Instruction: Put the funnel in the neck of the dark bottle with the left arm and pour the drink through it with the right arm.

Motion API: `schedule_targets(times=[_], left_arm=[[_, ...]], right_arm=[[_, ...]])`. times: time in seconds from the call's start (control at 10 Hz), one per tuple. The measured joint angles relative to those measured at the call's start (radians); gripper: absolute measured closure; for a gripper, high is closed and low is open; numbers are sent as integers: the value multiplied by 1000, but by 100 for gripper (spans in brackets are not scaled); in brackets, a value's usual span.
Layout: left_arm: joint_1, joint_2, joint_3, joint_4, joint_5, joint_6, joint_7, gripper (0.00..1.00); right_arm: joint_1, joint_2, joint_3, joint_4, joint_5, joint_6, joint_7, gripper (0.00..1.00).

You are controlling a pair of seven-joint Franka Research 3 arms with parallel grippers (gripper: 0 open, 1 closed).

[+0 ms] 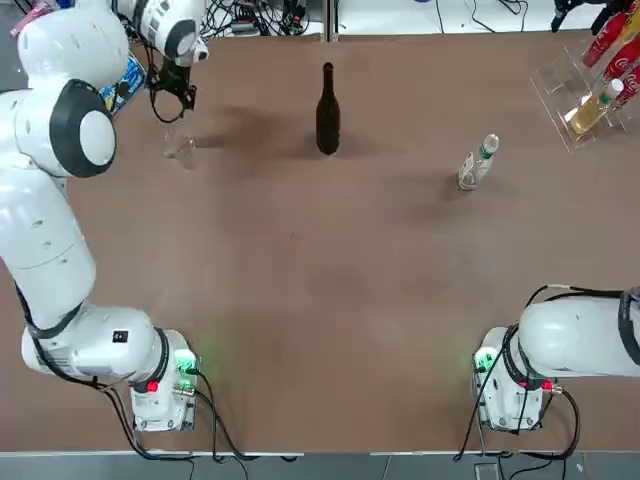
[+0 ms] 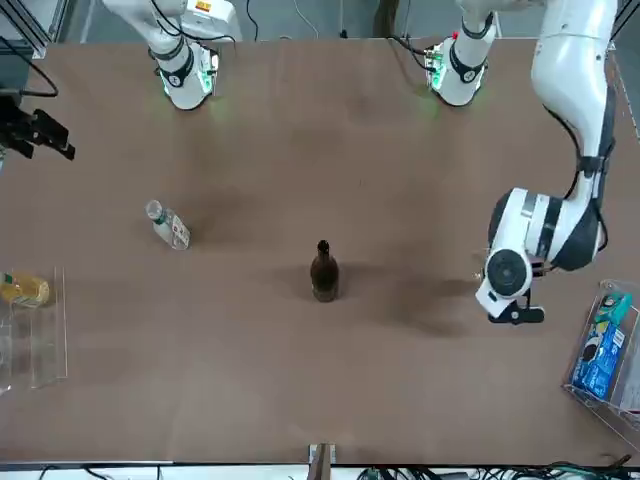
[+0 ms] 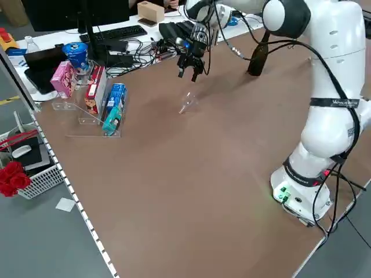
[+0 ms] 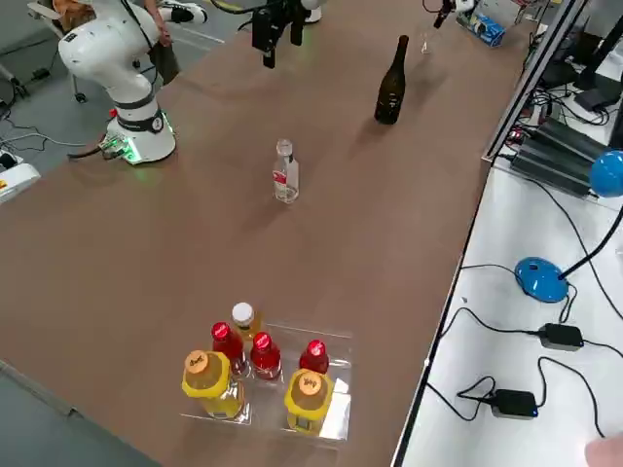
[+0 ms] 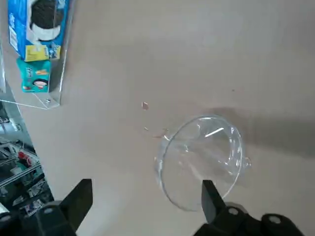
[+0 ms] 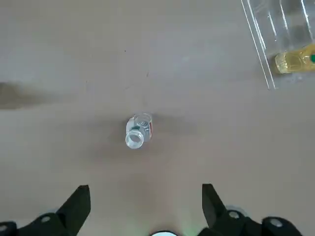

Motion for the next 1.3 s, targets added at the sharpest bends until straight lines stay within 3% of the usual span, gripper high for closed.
schedule_targets(times=[0.2,0.4,0.7,1.0,1.1,1.3], left_arm=[[0,0,0,-54,46,44,-51,5],[1,0,0,-83,65,64,-73,15],[4,0,0,-94,104,64,-74,63],[4,0,0,-115,108,64,-74,74],[3,-1,-1,-118,110,64,-74,90],[4,-5,-1,-119,122,53,-74,96]], right_arm=[[0,-3,0,0,0,0,0,0],[0,-3,0,-2,0,0,0,0],[0,-4,-1,-23,0,-7,0,0],[0,-5,-1,-44,0,-3,-22,0],[0,-7,-2,-54,0,9,-51,0],[0,-30,-13,-112,0,68,-130,0]])
